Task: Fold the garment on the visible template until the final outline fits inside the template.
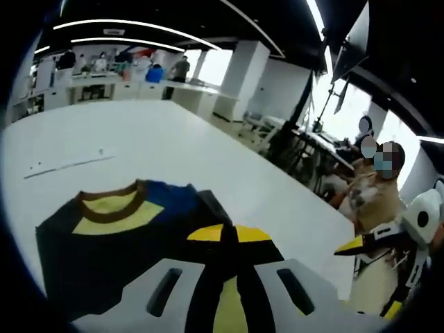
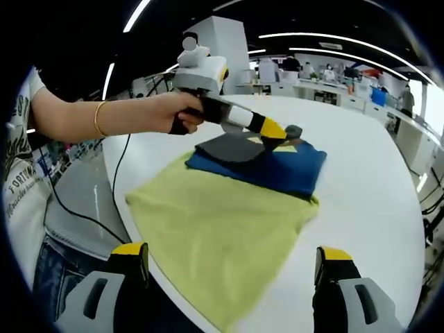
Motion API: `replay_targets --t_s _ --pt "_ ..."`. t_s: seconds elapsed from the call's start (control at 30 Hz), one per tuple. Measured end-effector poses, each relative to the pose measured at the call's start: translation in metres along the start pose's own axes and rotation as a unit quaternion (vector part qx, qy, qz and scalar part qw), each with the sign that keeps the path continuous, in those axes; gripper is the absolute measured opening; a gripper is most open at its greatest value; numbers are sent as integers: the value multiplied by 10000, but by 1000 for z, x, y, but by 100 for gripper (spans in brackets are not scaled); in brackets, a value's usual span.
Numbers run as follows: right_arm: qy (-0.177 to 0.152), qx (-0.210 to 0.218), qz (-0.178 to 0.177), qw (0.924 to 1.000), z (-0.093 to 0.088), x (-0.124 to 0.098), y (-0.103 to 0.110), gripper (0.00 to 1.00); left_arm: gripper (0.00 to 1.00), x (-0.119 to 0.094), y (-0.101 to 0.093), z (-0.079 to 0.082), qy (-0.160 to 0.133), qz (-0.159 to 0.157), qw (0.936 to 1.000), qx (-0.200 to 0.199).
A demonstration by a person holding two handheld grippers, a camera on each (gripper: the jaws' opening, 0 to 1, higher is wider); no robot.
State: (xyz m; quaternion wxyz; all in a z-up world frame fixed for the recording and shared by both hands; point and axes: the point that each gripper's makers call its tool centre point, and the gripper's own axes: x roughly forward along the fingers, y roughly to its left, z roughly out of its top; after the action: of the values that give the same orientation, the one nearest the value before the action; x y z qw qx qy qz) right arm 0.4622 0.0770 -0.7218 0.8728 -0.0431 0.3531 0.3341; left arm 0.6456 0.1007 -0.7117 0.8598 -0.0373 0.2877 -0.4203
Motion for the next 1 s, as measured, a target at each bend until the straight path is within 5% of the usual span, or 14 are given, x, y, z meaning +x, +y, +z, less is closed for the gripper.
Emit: replay_targets --t_s 0.3,0.47,0.6,1.0 --pt "1 92 -64 9999 -7 -4 -5 99 2 20 -1 -33 352 17 9990 -277" --pt "5 113 -69 9999 -9 -4 -5 99 0 23 -12 -39 437 -336 9976 -424" --pt "-28 140 -43 9999 -10 -2 -4 99 17 21 -15 -40 414 -395 9981 205" --pt "6 -50 54 10000 -8 0 -4 99 61 -2 -2 -33 124 -429 9970 638"
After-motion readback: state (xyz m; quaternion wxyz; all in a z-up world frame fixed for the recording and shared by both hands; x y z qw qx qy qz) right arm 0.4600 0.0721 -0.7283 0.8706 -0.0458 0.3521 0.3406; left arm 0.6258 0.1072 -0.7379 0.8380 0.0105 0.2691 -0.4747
